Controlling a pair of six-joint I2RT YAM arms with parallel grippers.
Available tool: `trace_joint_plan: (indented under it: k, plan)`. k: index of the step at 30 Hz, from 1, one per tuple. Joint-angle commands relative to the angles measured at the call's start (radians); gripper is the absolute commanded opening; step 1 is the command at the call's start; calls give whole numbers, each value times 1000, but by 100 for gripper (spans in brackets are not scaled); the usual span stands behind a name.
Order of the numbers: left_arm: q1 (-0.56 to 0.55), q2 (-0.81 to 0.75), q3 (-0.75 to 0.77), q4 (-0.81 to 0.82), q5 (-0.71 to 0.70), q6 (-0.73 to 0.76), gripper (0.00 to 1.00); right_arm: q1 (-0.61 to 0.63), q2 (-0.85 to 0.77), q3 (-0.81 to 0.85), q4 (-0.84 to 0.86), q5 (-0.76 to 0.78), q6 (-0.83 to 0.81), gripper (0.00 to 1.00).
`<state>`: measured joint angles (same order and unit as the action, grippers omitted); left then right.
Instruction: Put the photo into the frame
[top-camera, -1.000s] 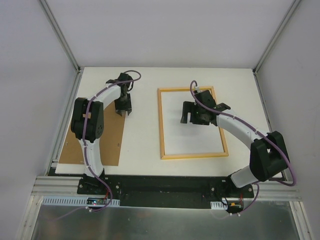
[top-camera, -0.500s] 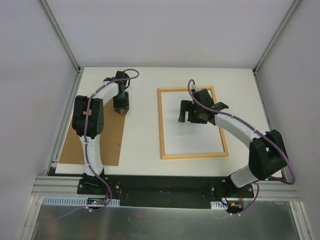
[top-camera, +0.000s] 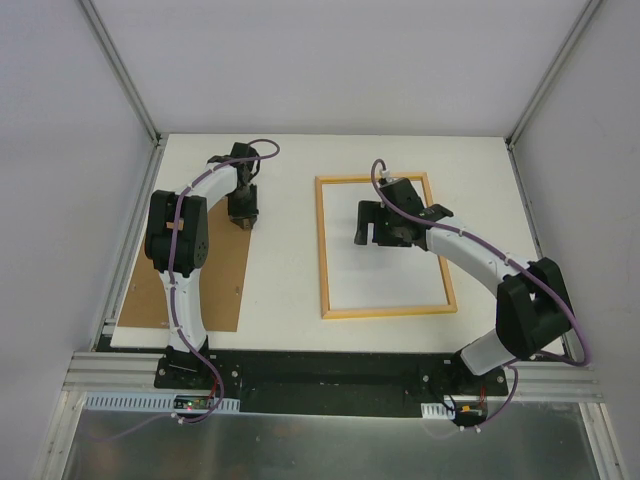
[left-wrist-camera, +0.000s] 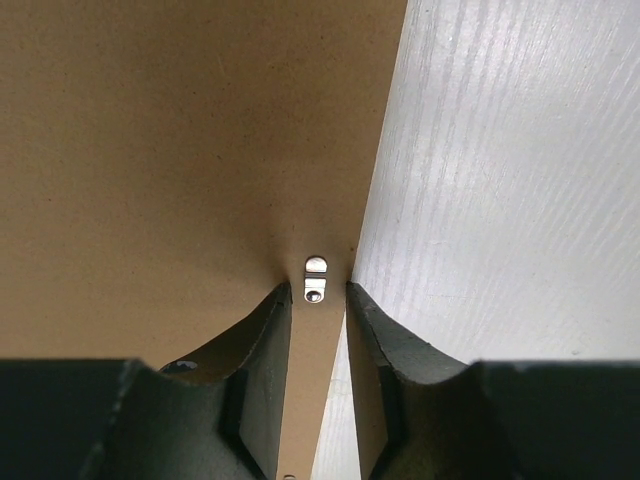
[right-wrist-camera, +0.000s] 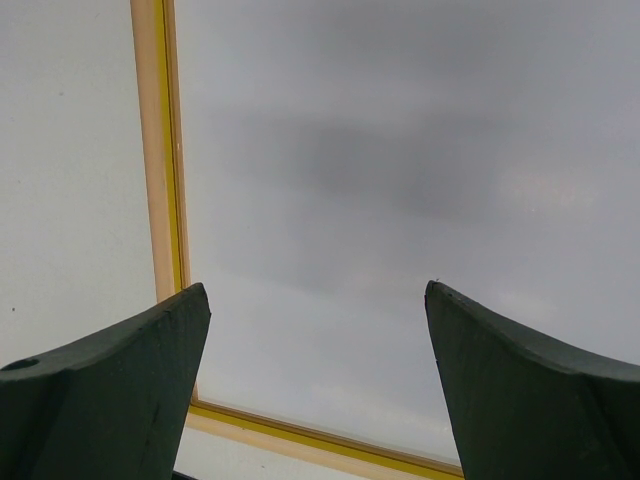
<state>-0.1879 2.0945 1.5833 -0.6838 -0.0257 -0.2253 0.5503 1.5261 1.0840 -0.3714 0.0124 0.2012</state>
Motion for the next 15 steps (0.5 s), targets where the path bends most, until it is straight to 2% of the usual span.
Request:
trace_joint_plan:
  k: [1, 15]
  plan:
    - [7, 24, 15, 13, 24, 11, 26, 13, 8, 39, 6, 20, 12, 91]
    - [5, 36, 24, 20, 61, 17, 11, 33, 29, 50, 8, 24, 9, 91]
